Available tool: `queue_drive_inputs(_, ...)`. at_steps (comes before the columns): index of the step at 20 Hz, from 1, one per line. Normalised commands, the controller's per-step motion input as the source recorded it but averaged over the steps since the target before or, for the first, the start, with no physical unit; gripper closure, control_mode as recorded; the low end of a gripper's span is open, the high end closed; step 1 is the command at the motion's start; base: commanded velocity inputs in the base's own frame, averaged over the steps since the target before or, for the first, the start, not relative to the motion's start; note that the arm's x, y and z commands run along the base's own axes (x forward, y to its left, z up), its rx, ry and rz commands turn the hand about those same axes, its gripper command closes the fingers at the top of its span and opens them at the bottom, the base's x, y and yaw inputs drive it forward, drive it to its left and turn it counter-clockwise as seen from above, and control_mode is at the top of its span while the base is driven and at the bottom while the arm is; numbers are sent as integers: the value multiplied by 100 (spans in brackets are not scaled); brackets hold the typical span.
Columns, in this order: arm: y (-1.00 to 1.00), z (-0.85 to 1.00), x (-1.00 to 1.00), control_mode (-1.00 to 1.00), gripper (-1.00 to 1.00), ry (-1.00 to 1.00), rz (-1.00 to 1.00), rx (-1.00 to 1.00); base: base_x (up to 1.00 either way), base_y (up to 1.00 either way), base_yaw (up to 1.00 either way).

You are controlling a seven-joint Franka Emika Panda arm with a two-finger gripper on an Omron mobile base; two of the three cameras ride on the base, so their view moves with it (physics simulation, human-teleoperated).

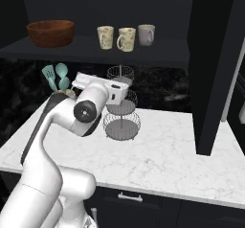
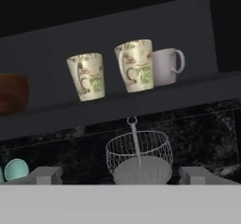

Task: Gather all objects into one cabinet and sort the glasses and bowls to opposite sides.

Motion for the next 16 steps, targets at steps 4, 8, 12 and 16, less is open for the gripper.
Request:
queue_drive_inputs(4, 19, -99, -100, -100, -100, -20, 6, -8, 0, 0, 0)
queue_drive_inputs(8, 10, -74, -94, -100, -100, -2, 4, -12, 0, 0, 0)
queue_drive_inputs(12, 0, -9, -4, -100, -100, 1, 4, -6, 0, 0, 0)
queue_drive_inputs(16, 0, 0, 0, -100, -100, 0, 0, 0, 0, 0, 0)
